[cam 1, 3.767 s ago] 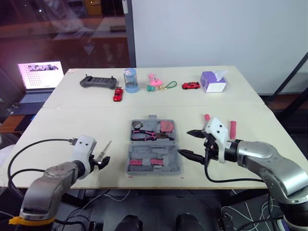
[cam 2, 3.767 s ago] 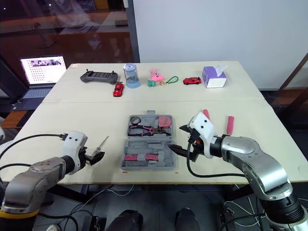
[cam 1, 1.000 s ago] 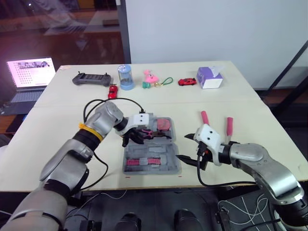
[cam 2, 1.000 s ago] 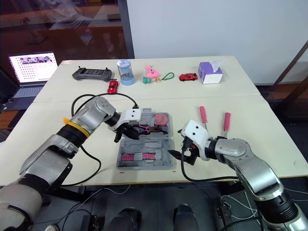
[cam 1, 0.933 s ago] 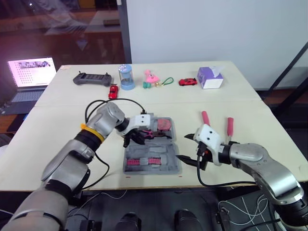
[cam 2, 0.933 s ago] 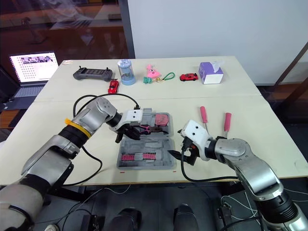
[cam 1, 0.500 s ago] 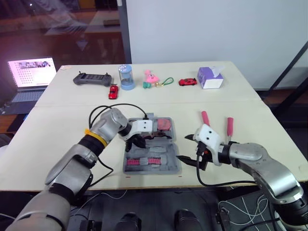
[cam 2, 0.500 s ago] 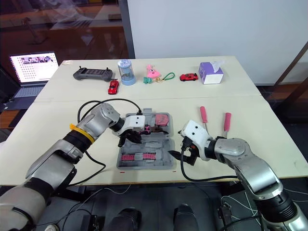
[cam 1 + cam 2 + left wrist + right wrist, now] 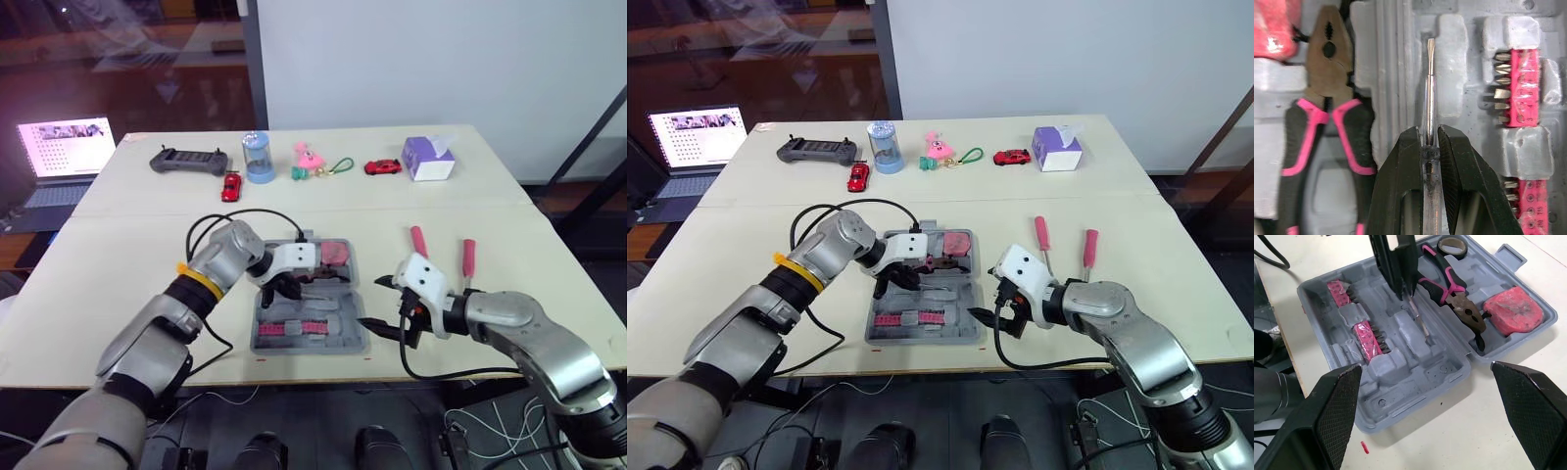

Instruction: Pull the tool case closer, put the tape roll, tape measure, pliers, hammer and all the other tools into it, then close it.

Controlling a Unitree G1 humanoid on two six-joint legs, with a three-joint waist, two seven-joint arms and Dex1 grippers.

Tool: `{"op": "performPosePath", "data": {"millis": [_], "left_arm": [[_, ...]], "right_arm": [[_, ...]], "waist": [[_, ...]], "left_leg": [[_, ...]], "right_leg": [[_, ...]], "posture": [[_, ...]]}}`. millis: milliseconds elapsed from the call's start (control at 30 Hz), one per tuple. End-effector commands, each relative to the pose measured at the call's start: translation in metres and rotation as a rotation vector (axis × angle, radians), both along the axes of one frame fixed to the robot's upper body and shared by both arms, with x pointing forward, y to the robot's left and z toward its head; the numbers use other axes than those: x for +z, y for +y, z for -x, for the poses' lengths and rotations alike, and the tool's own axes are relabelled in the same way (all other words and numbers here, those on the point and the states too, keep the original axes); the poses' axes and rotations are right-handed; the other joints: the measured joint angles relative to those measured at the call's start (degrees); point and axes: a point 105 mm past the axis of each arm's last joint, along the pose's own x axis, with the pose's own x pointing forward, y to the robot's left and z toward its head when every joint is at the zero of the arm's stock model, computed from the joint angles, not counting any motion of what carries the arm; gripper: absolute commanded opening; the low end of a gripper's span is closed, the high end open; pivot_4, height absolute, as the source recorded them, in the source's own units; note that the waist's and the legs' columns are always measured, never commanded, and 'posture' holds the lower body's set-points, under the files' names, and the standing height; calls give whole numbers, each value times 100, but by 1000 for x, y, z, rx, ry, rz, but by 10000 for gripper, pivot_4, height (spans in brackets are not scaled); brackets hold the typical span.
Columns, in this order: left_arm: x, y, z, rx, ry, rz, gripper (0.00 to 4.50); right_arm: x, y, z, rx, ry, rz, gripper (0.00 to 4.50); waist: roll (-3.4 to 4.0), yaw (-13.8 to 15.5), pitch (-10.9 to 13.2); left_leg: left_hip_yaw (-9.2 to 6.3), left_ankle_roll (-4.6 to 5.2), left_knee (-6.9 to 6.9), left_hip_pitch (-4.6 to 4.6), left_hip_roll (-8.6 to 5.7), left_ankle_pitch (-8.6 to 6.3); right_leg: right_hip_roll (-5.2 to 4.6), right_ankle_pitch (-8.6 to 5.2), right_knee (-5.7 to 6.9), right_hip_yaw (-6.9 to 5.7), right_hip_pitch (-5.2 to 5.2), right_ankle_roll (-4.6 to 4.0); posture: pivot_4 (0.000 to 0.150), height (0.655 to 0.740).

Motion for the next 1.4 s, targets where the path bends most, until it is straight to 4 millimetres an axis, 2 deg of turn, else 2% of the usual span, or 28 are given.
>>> {"op": "performPosePath", "data": {"millis": [33,600,1133,1200,1233,1267,1300,1367,1400], "left_arm": [[15,1,-2,9,-53,-16,733],[-2,7,-1,4,-76,-75,733],[0,2,1,-31,-85,-63,733],[2,2,1,-39,-98,-60,10010],[3,2,0,-39,-100,-58,11943],[5,1,1,-41,-102,-55,15927],[7,0,1,-42,-104,-50,21754],[10,0,1,-43,-109,-42,27320],[13,0,1,-40,-111,-36,27320]], "right_arm": [[14,9,4,34,-53,-20,45000],[14,8,6,16,-47,-32,45000],[11,8,7,9,-36,-35,45000],[11,8,7,11,-36,-36,45000],[11,8,7,11,-35,-37,45000],[10,9,7,12,-35,-38,45000],[10,9,8,13,-34,-39,45000],[10,9,8,15,-33,-41,45000],[10,9,8,16,-32,-42,45000]], "waist": [[0,-3,0],[1,5,-1],[4,14,-4],[4,12,-4],[4,11,-4],[4,13,-4],[4,10,-4],[4,-3,-4],[4,-4,-4]], "left_leg": [[0,0,0,0,0,0],[0,-1,2,1,0,0],[0,-1,8,7,-1,1],[-1,-1,8,7,-1,1],[-1,-1,8,8,-1,1],[-1,-1,8,8,-1,1],[-1,-1,8,8,-1,1],[-1,-1,8,7,-1,1],[-1,-1,8,7,-1,1]], "right_leg": [[0,0,0,0,0,0],[0,0,2,0,1,0],[-1,0,6,0,11,0],[-1,0,6,0,11,0],[-1,0,6,0,11,0],[-1,0,6,0,11,0],[-1,0,6,0,11,0],[0,0,7,0,11,0],[0,0,6,0,10,0]], "posture": [[1500,7400],[1500,7400],[1500,7400],[1500,7400],[1500,7400],[1500,7400],[1500,7400],[1500,7400],[1500,7400]]}}
